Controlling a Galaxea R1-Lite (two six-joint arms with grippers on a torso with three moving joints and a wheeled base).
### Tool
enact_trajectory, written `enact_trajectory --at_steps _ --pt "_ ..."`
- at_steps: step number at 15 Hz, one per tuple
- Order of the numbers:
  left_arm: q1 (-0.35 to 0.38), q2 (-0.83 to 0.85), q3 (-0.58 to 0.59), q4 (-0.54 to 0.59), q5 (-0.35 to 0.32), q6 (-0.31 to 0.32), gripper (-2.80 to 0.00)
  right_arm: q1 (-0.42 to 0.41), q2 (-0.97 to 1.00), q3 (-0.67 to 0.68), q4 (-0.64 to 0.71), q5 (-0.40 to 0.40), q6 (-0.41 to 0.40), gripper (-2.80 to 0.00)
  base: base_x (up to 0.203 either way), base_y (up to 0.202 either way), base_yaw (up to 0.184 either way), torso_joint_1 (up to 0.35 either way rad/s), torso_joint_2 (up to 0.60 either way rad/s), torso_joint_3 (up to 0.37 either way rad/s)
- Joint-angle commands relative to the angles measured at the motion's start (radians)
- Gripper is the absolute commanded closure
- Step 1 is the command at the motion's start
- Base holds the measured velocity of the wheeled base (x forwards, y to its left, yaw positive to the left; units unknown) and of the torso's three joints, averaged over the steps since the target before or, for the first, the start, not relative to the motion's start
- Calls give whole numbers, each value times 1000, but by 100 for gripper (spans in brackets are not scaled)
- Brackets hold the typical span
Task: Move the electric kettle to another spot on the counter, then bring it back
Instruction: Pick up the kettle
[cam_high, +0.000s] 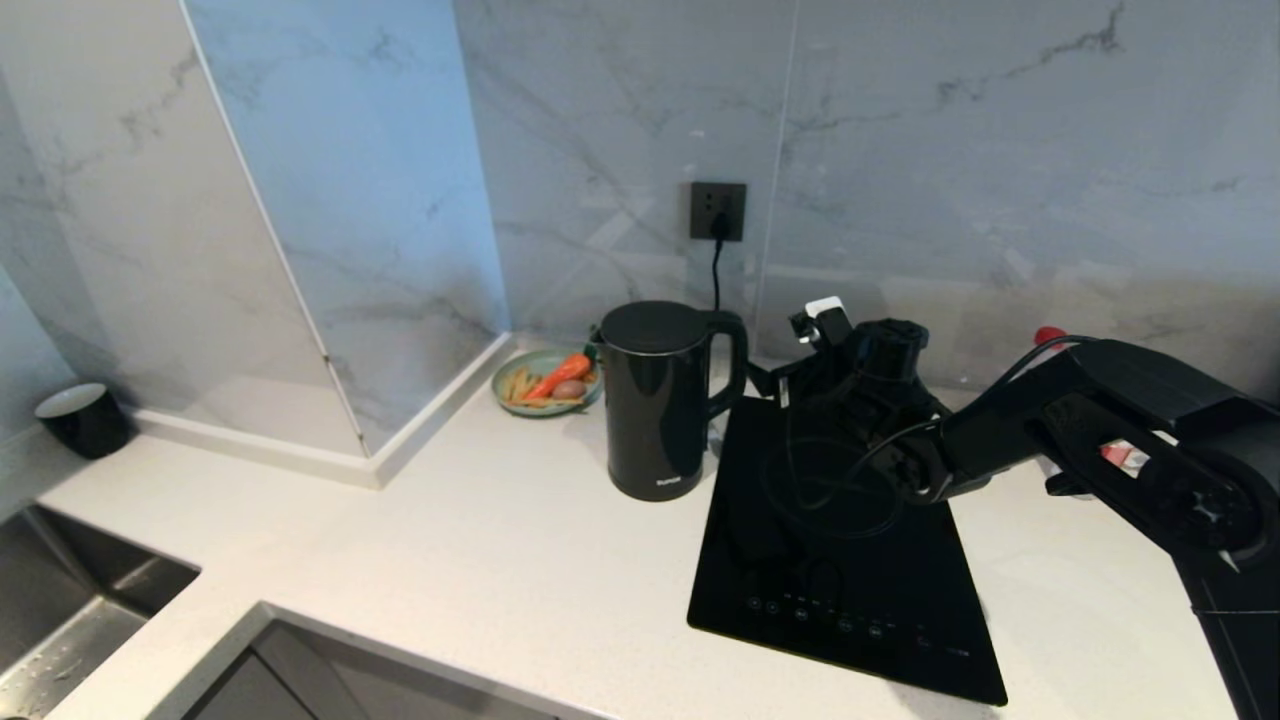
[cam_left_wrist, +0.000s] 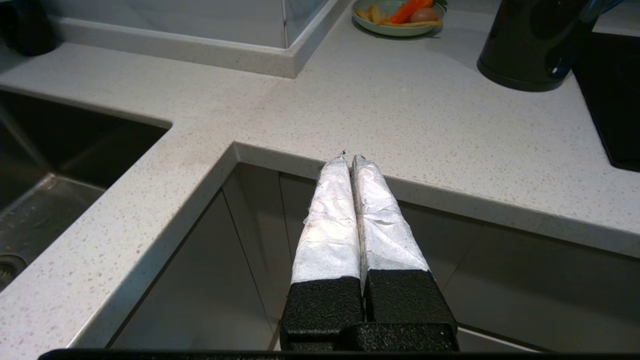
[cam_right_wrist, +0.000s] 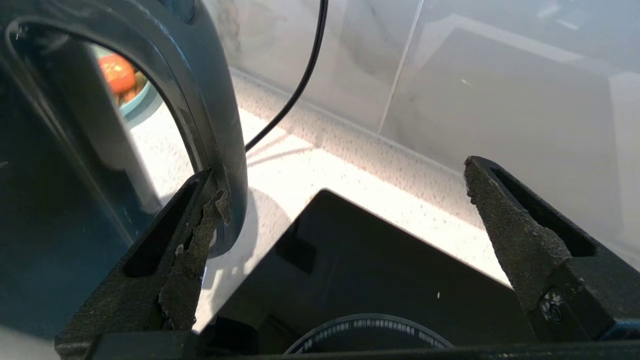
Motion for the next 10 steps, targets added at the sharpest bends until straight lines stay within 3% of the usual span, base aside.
enact_trajectory --at_steps 1,10 --pt "0 0 0 0 0 0 0 3 31 -67 26 1 -2 -280 0 0 0 0 0 0" --pt "0 0 0 0 0 0 0 40 39 -84 58 3 2 -280 0 0 0 0 0 0"
